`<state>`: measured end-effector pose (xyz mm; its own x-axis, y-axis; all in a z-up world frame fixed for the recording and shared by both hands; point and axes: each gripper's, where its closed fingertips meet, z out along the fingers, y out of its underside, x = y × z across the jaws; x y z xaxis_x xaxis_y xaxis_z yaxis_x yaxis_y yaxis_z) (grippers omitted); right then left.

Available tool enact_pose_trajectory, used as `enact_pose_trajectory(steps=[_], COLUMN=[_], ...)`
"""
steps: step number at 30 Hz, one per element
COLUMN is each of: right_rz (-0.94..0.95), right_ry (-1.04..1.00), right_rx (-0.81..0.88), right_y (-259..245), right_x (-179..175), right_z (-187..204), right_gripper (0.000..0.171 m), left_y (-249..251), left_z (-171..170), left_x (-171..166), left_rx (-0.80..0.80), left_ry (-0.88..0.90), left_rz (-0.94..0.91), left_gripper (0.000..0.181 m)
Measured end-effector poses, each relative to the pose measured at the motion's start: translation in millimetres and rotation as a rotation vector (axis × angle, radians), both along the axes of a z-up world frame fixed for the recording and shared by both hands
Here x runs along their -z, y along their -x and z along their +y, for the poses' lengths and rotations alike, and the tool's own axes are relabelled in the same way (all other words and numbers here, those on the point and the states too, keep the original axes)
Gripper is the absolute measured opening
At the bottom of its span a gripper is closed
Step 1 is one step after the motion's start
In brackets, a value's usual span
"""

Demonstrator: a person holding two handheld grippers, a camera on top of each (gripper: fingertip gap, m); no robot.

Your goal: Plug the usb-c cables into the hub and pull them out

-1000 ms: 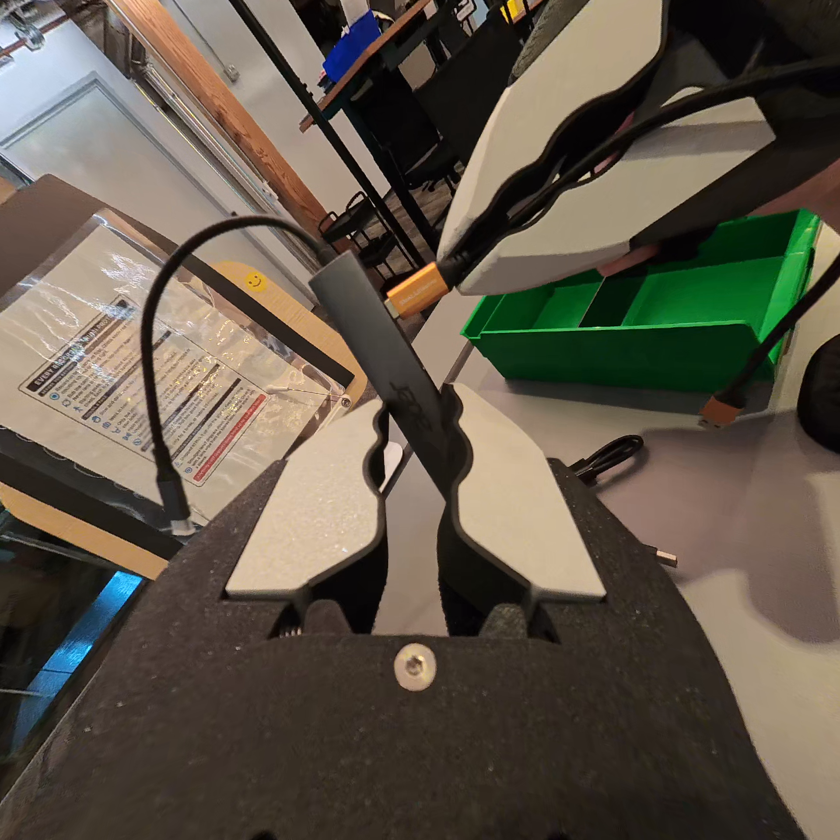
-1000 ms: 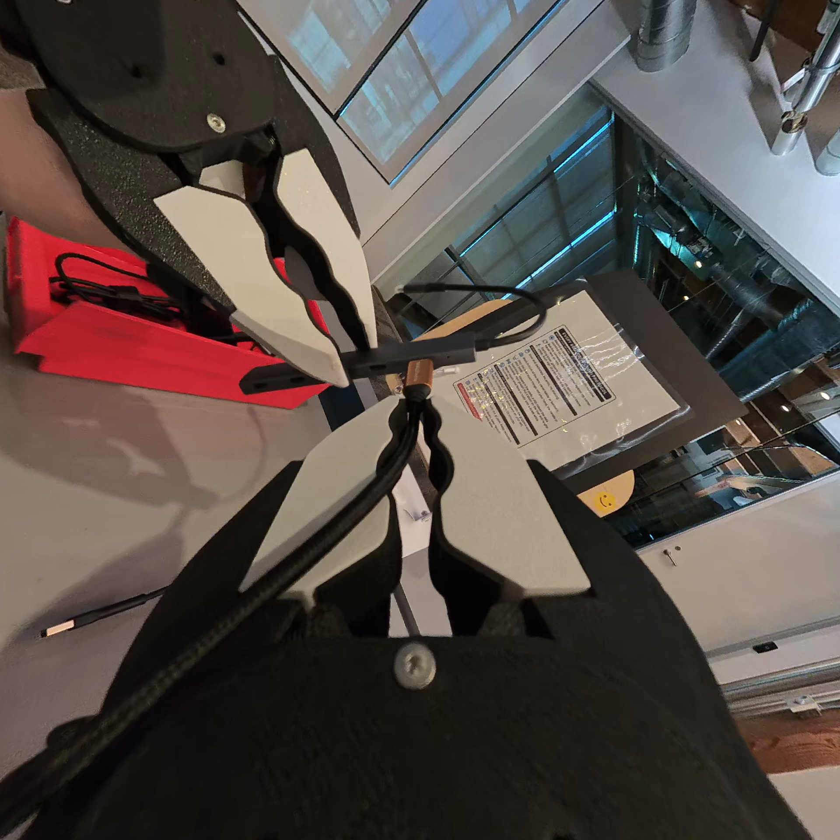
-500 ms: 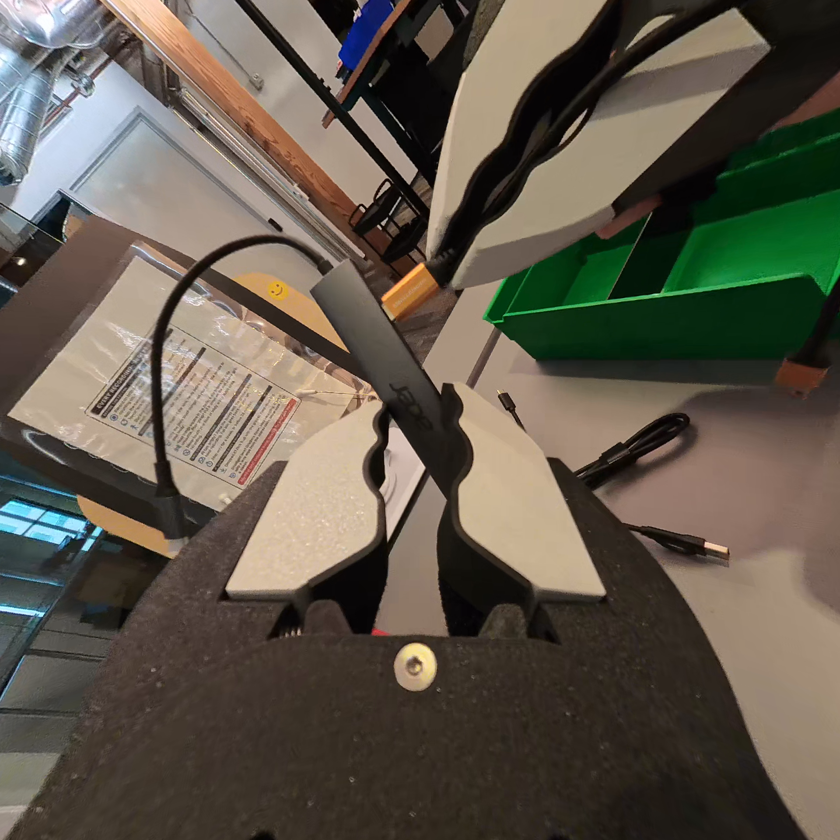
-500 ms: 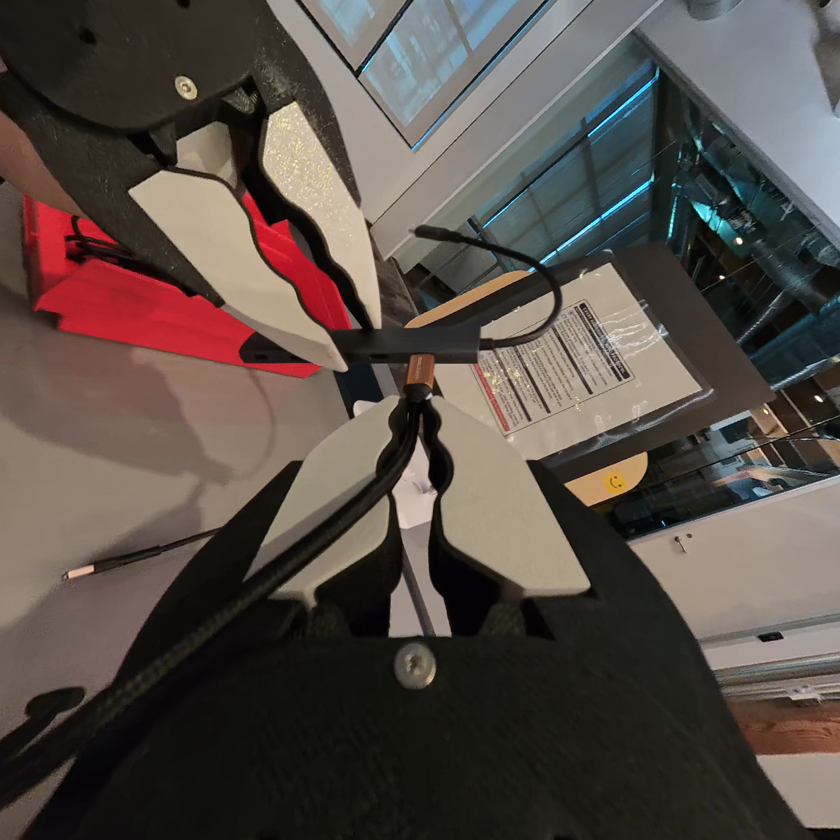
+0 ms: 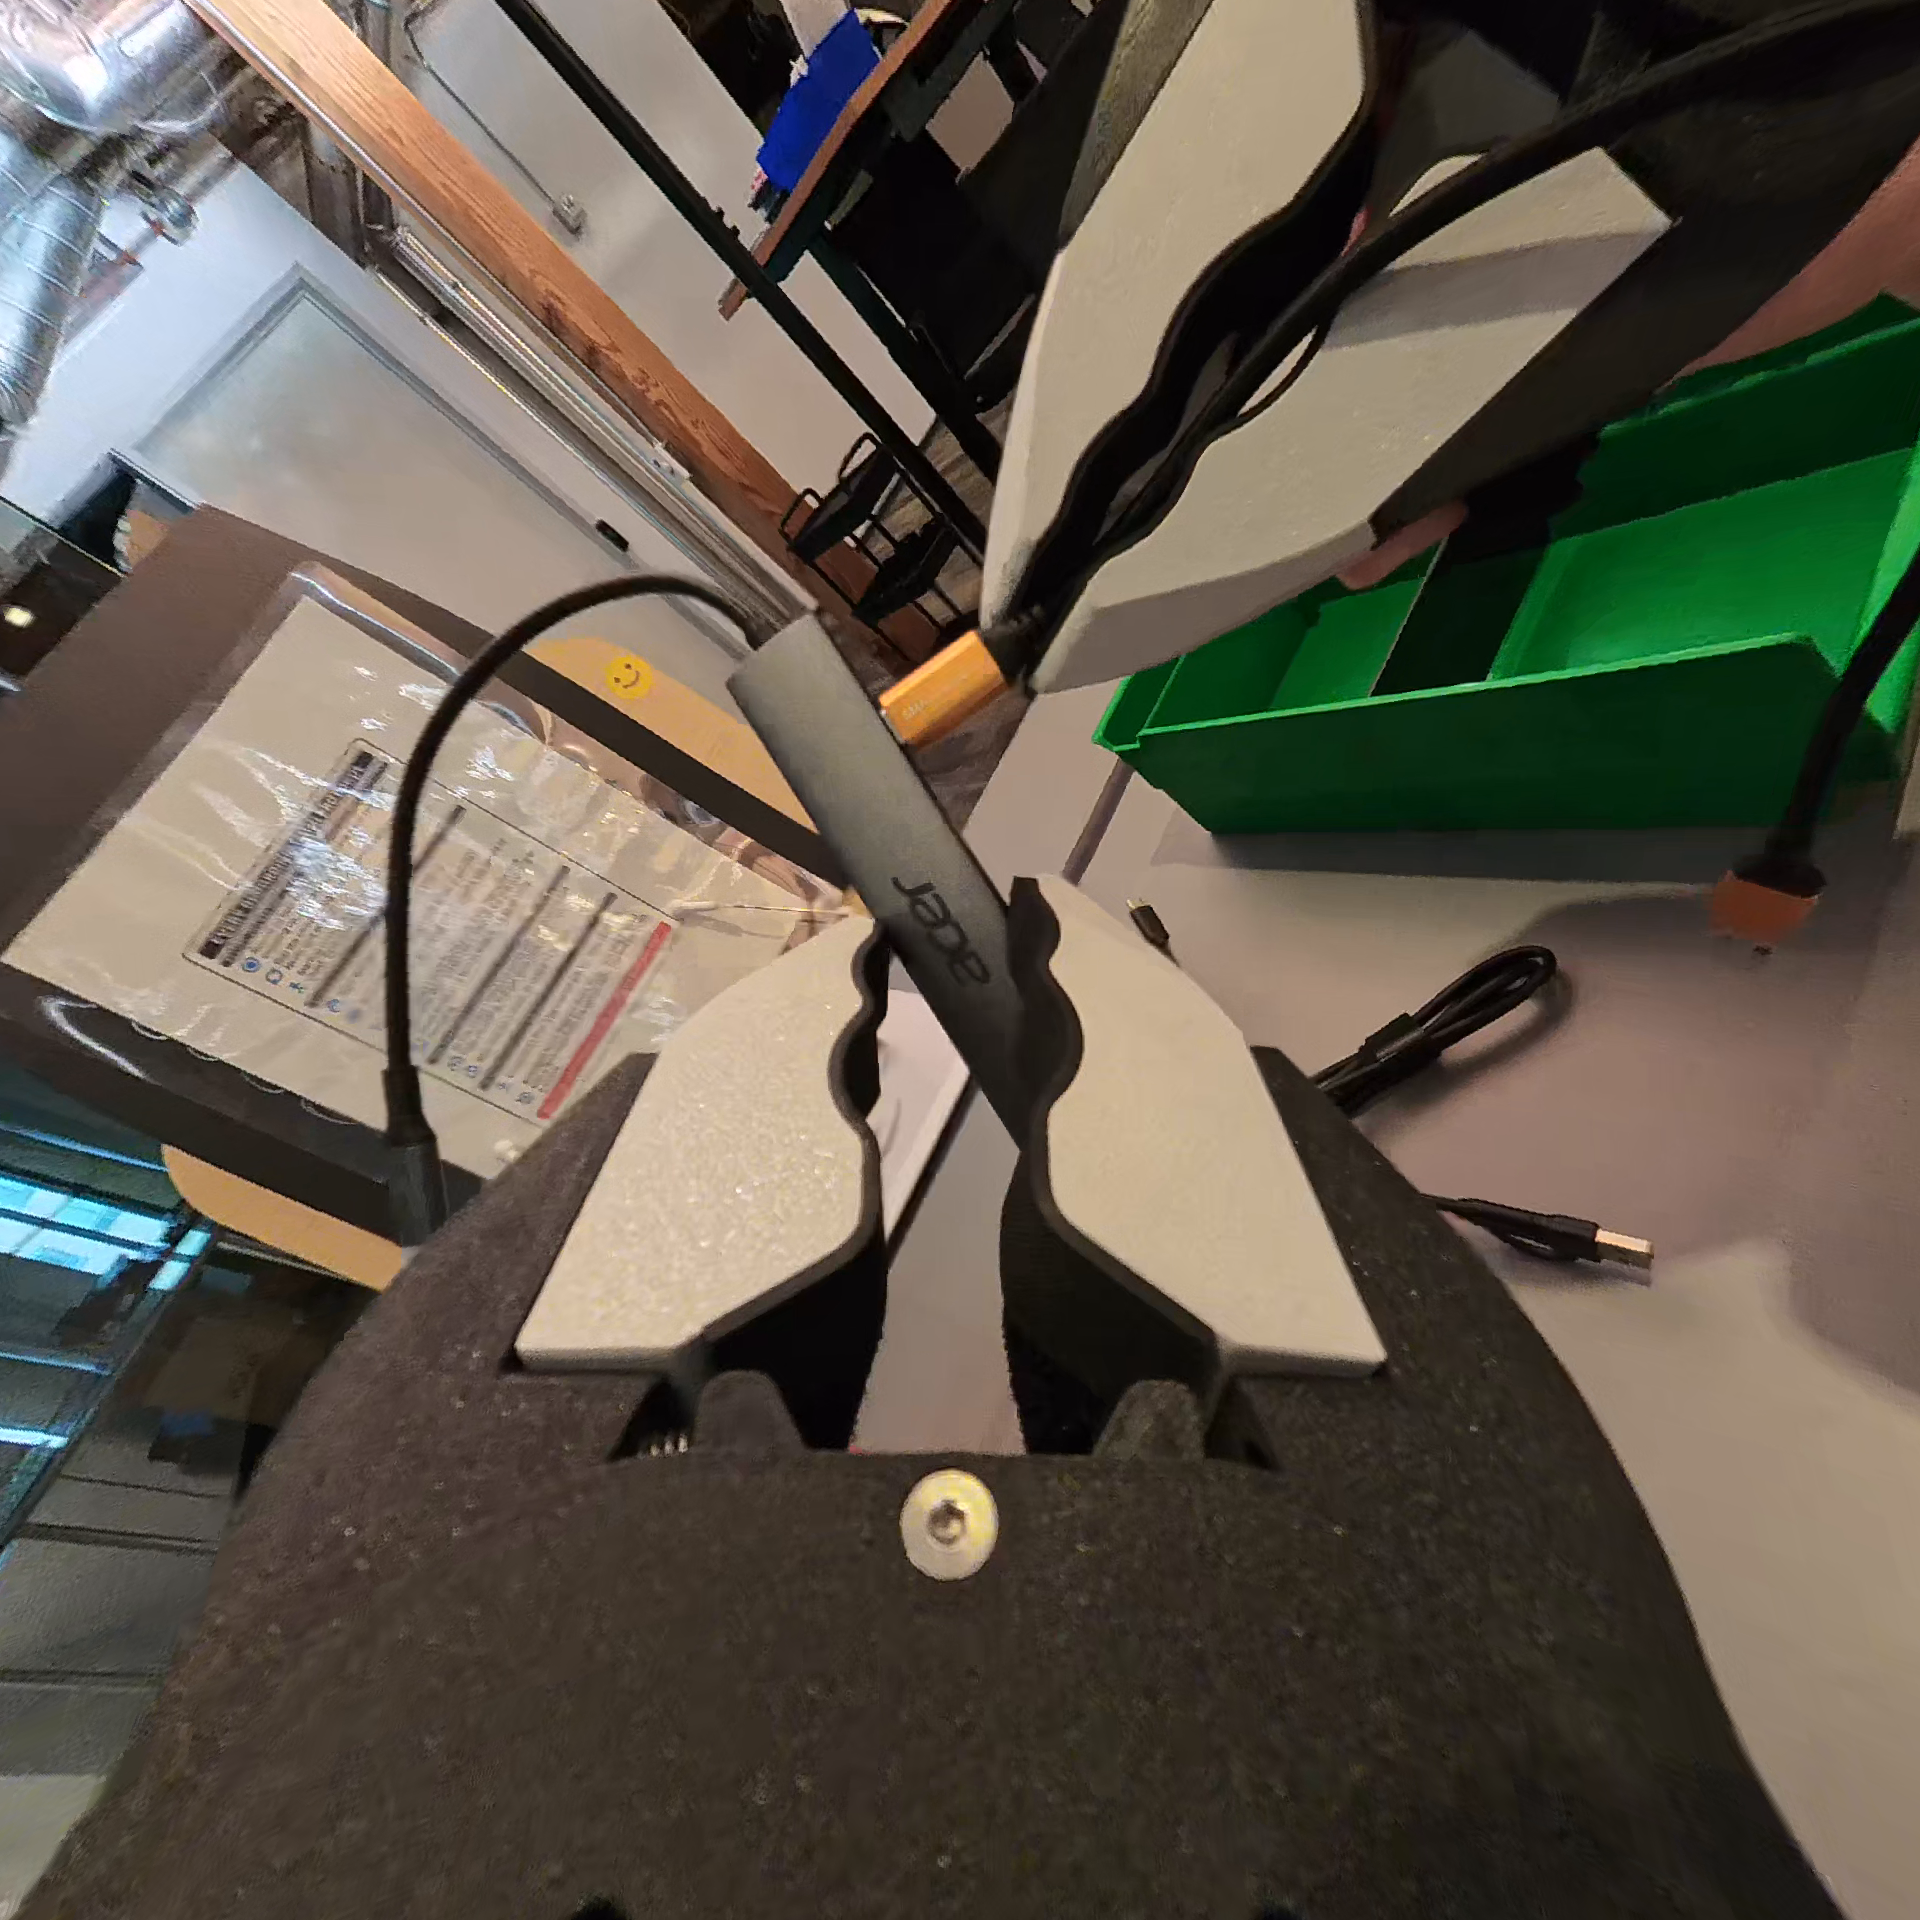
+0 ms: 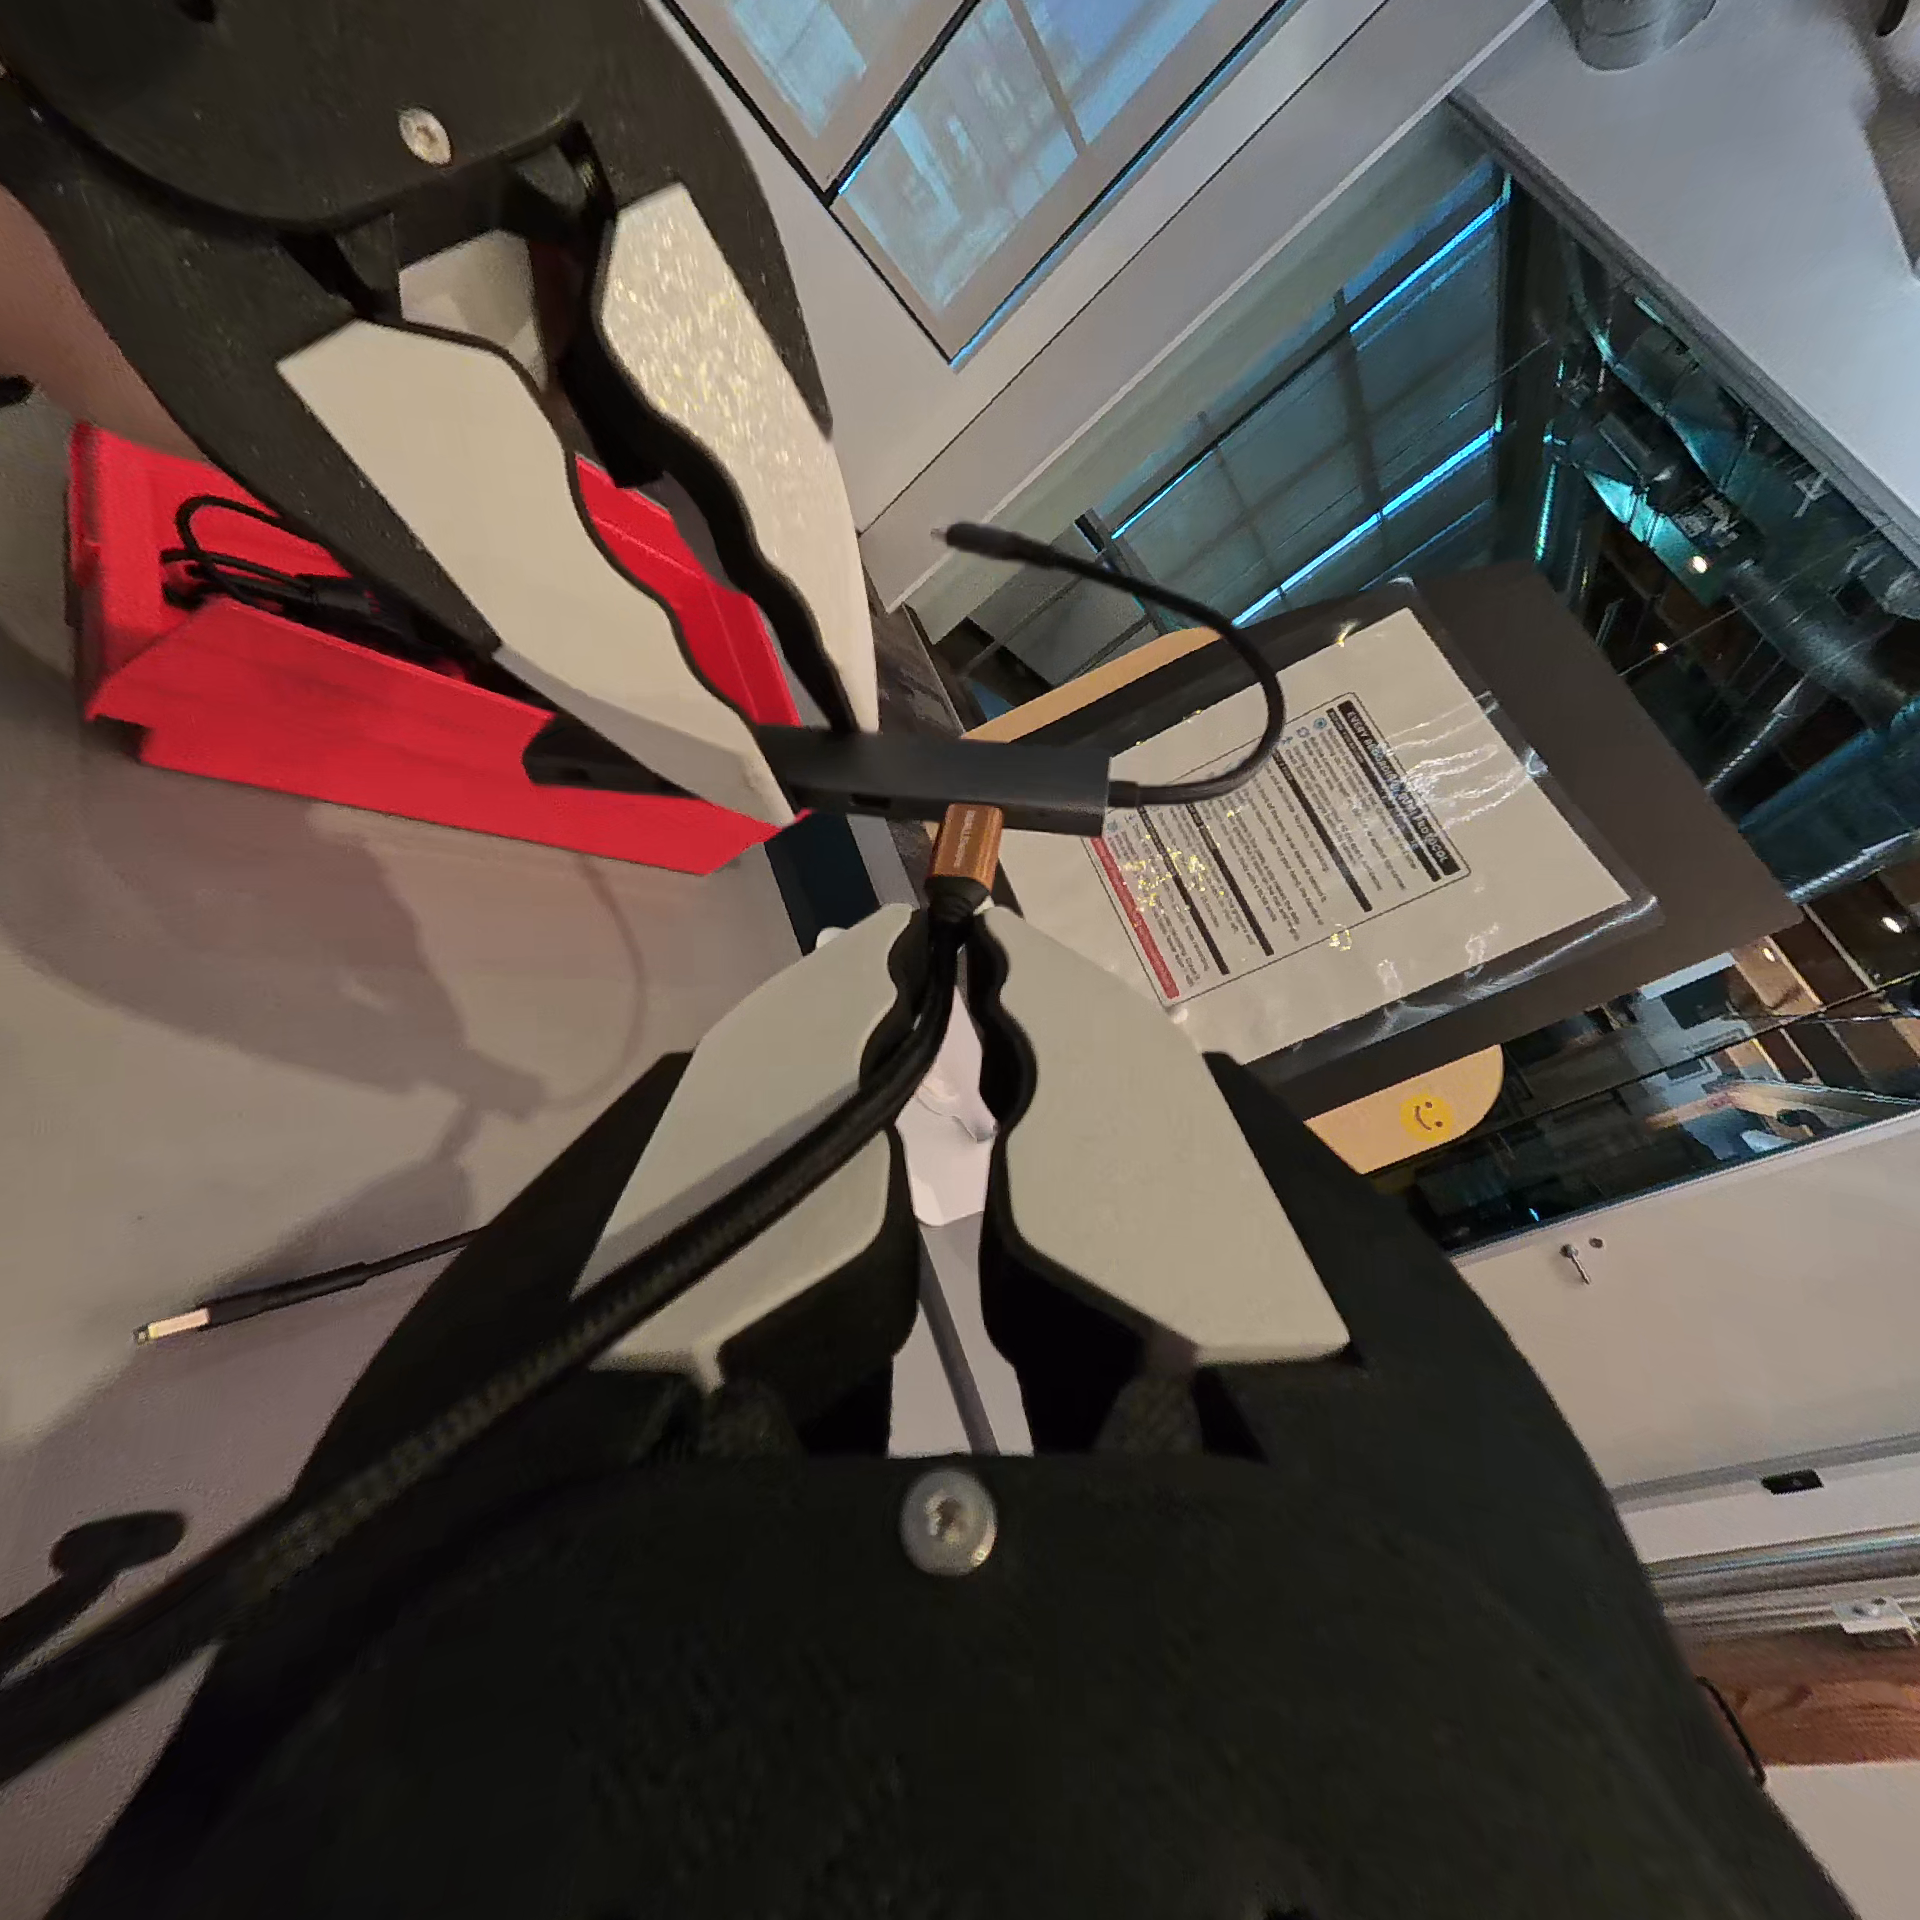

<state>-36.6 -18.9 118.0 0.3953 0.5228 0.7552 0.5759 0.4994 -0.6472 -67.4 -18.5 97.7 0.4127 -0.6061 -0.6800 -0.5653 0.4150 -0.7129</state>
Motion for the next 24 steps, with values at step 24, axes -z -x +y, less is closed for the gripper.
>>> enact_pose_trajectory(steps=[24], right_rz=[0.047], right_ry=[-0.281], right_rx=[-0.213], right_y=[11], right_x=[-27], right_z=[-46], right_gripper=[0.007], left_y=[3], left_z=[-38], left_x=[-33], left_rx=[0.419], left_ry=[0.467], left_rz=[-0.412], left_gripper=[0.035])
